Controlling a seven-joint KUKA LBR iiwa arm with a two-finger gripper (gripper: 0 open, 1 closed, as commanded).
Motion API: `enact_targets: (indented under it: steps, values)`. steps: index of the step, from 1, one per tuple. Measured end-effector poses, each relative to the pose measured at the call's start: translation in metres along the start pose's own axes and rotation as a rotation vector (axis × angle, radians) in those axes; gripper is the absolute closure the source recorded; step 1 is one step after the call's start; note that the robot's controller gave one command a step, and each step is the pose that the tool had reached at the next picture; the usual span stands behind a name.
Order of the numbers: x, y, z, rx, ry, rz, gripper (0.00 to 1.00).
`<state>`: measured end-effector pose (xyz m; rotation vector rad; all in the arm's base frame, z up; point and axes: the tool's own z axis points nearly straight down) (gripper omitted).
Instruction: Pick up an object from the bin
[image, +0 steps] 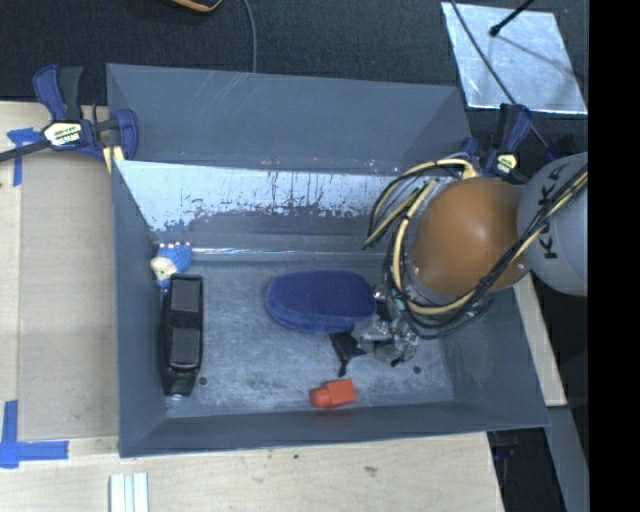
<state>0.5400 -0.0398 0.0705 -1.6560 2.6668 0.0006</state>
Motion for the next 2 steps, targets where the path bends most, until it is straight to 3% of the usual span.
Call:
enact_targets:
  steps: [1, 2]
  values:
    - [-0.001, -0.001, -0.047, 0.005, -0.002, 0.003, 1.0]
    - [-0.002, -0.004, -0.117, 0.009, -0.003, 0.006, 1.0]
